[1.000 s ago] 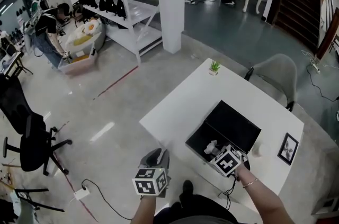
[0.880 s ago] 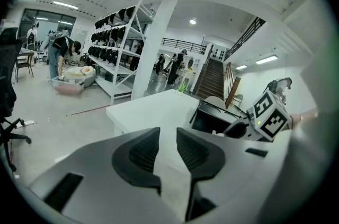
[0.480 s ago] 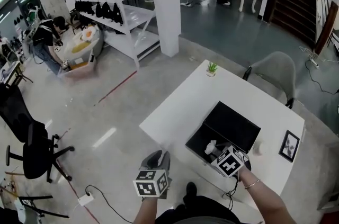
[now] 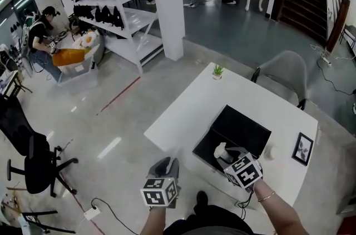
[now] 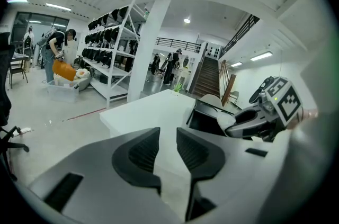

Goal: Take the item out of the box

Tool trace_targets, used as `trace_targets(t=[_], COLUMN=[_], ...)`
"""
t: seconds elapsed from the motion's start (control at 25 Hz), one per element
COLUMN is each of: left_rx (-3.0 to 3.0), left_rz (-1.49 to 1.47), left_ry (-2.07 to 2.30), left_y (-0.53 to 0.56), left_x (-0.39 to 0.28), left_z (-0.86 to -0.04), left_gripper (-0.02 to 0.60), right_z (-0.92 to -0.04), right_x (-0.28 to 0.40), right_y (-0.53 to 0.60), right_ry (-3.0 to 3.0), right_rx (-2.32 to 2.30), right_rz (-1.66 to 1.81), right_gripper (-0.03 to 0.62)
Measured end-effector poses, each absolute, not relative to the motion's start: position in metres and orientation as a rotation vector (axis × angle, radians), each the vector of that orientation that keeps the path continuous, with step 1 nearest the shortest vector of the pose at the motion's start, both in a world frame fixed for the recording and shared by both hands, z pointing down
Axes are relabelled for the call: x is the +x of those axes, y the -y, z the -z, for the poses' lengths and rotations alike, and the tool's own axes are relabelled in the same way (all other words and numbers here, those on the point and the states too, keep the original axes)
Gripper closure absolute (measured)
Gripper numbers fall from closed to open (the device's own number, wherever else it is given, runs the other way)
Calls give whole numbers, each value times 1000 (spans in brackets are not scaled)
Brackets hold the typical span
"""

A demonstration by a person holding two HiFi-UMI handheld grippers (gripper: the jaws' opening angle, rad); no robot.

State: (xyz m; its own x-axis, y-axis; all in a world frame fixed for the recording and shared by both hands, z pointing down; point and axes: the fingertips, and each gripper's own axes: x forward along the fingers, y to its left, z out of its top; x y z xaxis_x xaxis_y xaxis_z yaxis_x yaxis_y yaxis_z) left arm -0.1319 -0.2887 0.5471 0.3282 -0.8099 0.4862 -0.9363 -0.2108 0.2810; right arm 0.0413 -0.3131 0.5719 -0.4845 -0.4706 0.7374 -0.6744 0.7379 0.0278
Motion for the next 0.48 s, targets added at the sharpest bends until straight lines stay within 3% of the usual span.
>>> trace_targets(t=[0.48], left_rx=[2109], left_rz=[-332], left_ry=[1514], left_y=[289], left_x=[-124], left_z=[-540], left_gripper=[500], right_z=[-536], right_x=[57], right_y=[310], right_ry=[2296], right_rx=[1125], right_rz=[-474], right_gripper=[456])
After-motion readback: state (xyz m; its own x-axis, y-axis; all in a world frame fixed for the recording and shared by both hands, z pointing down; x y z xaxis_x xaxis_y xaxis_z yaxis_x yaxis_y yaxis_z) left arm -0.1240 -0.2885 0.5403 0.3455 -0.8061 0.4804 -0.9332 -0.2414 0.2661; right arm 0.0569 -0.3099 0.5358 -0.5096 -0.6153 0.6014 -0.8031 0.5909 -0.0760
